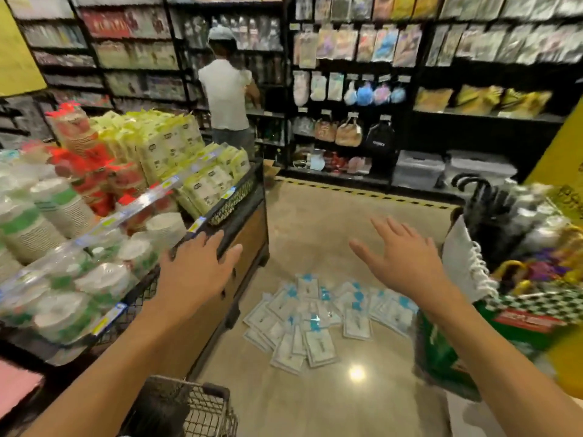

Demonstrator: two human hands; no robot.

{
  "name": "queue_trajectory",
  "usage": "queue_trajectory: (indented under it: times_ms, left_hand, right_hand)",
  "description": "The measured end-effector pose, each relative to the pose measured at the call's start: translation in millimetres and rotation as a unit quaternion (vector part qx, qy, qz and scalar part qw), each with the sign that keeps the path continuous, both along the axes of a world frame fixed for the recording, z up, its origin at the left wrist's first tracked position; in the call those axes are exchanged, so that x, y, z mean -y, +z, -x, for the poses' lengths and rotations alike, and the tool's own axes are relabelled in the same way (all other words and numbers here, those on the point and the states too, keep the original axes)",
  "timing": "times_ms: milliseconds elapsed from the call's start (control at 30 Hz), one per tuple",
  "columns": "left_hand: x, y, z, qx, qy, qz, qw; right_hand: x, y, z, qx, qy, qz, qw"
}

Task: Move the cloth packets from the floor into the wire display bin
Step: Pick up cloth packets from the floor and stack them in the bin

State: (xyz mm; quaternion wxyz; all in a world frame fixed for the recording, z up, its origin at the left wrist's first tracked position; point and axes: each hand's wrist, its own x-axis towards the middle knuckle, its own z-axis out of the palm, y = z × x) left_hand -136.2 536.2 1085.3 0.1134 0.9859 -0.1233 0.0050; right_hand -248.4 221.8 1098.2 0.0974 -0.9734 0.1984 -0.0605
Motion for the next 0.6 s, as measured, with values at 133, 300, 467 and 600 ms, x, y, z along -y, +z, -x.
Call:
queue_trajectory:
  times_ms: [133, 300, 467, 600]
  left_hand:
    - [61.4, -8.4, -17.7, -0.011, -0.002, -0.014, 1.0]
    - [139.1, -17.2, -43.0, -0.019, -0.007, -0.019, 1.0]
    - [203.9, -30.3, -64.1, -0.042, -0.015, -0.019, 0.999]
    - [240.5, -40.2, -77.7, -0.053, -0.022, -0.028, 0.998]
  right_hand:
    - [58.5, -15.8, -12.2, -0.012, -0.009, -0.013, 1.0]
    - [133.3, -33.8, -33.4, -0.01, -0.01, -0.025, 1.0]
    - [197.7, -51.9, -50.5, -0.016, -0.02, -0.031, 0.999]
    - [234.6, -68.0, -57.3, -0.027, -0.037, -0.038, 0.998]
